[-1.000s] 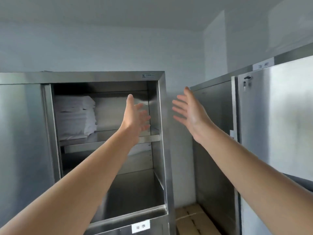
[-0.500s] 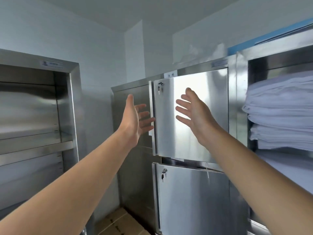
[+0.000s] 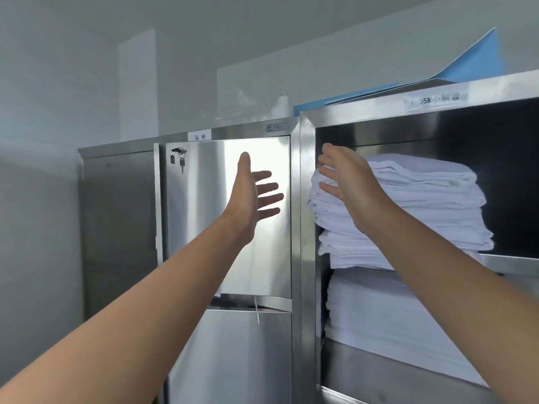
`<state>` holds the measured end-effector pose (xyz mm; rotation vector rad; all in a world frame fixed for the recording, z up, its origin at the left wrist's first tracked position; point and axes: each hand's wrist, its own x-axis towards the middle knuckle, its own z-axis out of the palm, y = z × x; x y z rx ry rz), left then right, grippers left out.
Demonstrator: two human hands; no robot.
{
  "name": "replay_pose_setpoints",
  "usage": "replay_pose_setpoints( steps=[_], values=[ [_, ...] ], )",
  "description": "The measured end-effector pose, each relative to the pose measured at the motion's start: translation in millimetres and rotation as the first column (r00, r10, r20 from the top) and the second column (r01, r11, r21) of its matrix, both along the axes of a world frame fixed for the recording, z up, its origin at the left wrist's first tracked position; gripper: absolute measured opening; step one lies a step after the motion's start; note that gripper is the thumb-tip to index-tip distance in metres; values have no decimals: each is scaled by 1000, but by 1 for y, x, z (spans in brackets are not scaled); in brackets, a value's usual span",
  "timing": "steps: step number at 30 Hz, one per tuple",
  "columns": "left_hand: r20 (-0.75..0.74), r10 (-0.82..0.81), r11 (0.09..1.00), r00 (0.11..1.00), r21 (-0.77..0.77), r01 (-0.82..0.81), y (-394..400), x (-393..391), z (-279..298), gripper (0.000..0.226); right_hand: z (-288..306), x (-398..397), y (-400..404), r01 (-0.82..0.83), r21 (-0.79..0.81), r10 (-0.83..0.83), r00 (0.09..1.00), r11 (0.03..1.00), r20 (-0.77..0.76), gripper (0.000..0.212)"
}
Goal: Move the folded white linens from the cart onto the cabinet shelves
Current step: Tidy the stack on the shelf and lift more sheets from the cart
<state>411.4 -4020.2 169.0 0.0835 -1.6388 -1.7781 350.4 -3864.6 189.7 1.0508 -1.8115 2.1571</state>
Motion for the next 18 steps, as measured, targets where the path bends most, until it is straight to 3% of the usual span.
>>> replay_pose_setpoints(
  steps=[5, 12, 18],
  values=[
    [19, -22, 1000, 1000, 5, 22, 9, -38, -5, 68, -11, -28, 5, 162, 126, -137, 972, 979, -189, 49],
    [10, -90, 996, 996, -13, 90, -6, -93, 7, 66, -9, -77, -12, 313, 152, -249, 909, 937, -335, 51],
    [-13, -211, 976, 978, -56, 210, -30, -148, 19, 60, 1, -112, -44, 550, 146, -431, 769, 822, -472, 40]
  ],
)
